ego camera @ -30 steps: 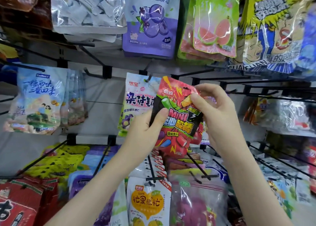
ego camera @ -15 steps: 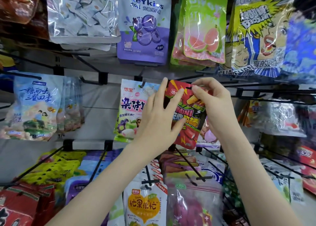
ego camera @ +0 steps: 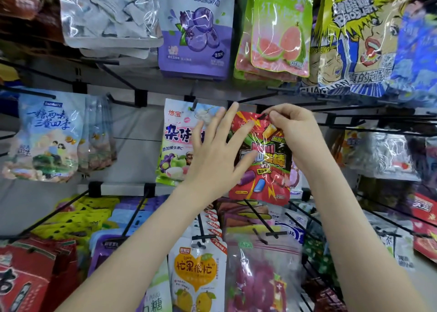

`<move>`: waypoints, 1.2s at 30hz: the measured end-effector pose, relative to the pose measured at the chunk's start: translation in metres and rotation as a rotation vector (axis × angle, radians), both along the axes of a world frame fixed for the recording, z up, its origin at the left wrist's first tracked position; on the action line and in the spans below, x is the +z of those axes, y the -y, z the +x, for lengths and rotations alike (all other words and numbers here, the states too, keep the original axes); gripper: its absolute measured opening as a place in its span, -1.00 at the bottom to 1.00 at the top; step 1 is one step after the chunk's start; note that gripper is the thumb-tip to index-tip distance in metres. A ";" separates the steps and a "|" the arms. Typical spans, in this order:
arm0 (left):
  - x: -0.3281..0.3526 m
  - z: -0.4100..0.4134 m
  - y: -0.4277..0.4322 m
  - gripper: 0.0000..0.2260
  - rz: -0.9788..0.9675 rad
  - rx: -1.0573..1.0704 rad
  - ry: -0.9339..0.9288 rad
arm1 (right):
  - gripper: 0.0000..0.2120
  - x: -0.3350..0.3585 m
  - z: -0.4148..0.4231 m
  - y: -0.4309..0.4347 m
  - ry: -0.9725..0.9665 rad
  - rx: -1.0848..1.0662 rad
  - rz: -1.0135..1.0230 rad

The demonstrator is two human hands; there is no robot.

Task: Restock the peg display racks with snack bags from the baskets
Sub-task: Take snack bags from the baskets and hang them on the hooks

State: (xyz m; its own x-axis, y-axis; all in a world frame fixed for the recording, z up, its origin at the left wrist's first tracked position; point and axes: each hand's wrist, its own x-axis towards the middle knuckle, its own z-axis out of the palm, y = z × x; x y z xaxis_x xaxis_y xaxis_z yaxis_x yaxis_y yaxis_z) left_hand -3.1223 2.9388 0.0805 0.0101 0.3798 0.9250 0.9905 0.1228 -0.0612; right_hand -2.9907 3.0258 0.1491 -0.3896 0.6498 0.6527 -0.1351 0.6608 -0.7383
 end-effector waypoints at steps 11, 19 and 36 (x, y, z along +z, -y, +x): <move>0.000 -0.022 -0.024 -0.49 -0.089 0.389 -0.200 | -0.72 -0.064 -0.053 -0.032 0.017 -0.604 0.707; -0.008 -0.021 -0.014 -0.45 -0.122 0.439 -0.244 | -0.45 -0.074 -0.053 -0.038 0.264 -0.406 0.664; -0.239 0.074 0.217 -0.65 -0.201 0.317 0.428 | -0.63 -0.283 0.017 0.170 0.405 0.310 0.461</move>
